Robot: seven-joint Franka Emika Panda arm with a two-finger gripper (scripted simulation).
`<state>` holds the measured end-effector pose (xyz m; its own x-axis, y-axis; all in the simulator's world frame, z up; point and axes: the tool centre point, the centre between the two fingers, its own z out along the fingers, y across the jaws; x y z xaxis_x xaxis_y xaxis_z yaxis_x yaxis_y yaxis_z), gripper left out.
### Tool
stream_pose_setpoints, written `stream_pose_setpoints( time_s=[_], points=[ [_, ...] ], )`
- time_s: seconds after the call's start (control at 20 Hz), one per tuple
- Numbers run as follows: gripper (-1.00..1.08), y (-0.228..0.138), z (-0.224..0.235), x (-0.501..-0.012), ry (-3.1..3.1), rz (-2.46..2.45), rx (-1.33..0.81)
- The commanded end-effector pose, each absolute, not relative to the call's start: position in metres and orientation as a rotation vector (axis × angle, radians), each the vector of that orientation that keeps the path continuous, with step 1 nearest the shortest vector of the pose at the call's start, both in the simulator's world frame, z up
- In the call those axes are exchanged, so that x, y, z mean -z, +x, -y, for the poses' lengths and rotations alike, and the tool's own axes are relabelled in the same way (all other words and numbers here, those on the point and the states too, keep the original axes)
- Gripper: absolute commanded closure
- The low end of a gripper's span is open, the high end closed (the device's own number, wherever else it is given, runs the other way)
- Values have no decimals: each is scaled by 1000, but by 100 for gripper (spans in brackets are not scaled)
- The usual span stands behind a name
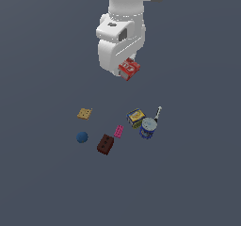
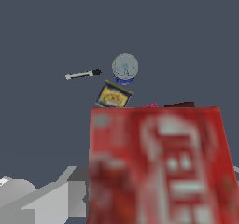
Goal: Pick up a designated object from a clutter of objects.
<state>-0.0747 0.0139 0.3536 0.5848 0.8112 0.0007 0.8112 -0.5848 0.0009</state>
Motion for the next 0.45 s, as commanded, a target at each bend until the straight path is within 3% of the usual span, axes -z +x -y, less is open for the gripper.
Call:
stream_pose_setpoints(
  time_s=[0.0, 0.4],
  points=[
    [108, -82, -15, -364, 2797, -1431, 0],
    [108, -89, -16, -379, 2797, -1430, 0]
  ],
)
